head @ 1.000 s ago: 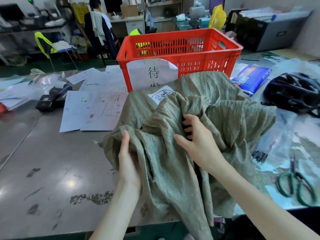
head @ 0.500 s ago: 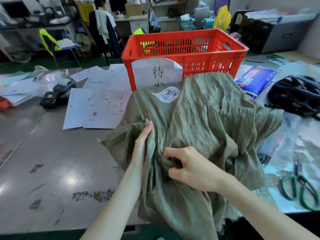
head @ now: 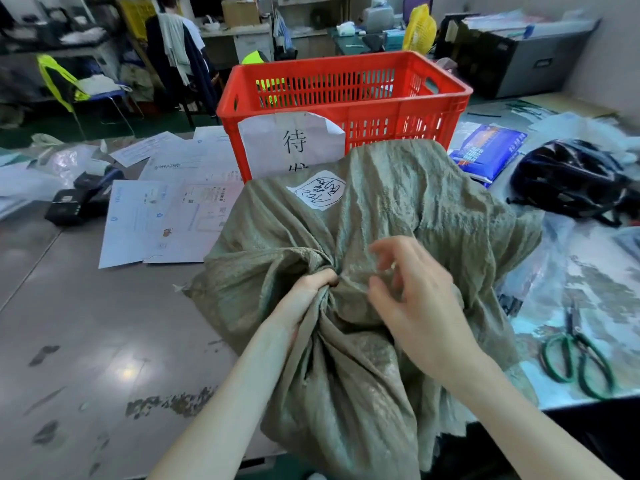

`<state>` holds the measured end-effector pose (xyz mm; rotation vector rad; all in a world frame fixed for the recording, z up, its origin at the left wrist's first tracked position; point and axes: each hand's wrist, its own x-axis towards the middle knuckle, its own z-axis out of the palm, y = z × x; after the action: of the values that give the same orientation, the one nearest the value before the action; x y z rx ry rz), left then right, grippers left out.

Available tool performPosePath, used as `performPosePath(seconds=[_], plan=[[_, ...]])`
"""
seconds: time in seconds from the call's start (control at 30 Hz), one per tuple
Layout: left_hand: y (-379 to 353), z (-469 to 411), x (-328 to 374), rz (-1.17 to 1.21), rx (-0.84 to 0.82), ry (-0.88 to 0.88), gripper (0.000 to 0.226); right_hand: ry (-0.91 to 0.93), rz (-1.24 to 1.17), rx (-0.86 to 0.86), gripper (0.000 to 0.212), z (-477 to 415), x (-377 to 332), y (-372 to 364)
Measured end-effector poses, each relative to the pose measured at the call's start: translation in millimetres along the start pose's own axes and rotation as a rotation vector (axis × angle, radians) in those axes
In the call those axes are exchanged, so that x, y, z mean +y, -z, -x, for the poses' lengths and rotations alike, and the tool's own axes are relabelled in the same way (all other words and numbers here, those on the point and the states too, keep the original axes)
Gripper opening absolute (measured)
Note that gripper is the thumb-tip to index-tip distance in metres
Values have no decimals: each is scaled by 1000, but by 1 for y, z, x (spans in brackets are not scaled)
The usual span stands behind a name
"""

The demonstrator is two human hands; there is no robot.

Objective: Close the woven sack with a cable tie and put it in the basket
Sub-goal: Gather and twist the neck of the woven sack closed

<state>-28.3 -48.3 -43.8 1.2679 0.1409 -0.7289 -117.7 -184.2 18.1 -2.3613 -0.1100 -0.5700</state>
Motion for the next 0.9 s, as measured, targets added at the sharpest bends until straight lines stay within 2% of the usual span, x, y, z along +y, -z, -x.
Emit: performPosePath(seconds=[0.07,0.13,0.23,0.33,0.43,0.57,0.7,0.8,0.9], plan=[[-1,2,1,60,-51,9,38,-68,137,75,32,-2,10,2],[-4,0,2,128,-71,0,31,-175,250,72,39,-3,20,3],[-8,4,2,166,-148,44,28,-267,193,-35,46,-1,29,-2],[-11,1,0,195,-196,72,51,-181,71,-129,40,8,24,-11],[-20,-3,3,209,-241,121,67,-58,103,-159,43,20,16,-24],[-24,-11,7,217,-268,163,67,-46,3,-143,45,25,11,-32],[-27,-10,17,110,-251,169,45,-59,-146,-71,29,21,11,-27],[-28,-13,21,36,-230,224,58,-26,-167,-72,20,20,9,-26],[-30,-16,22,-5,-232,256,44,-13,-180,-95,14,20,10,-22]])
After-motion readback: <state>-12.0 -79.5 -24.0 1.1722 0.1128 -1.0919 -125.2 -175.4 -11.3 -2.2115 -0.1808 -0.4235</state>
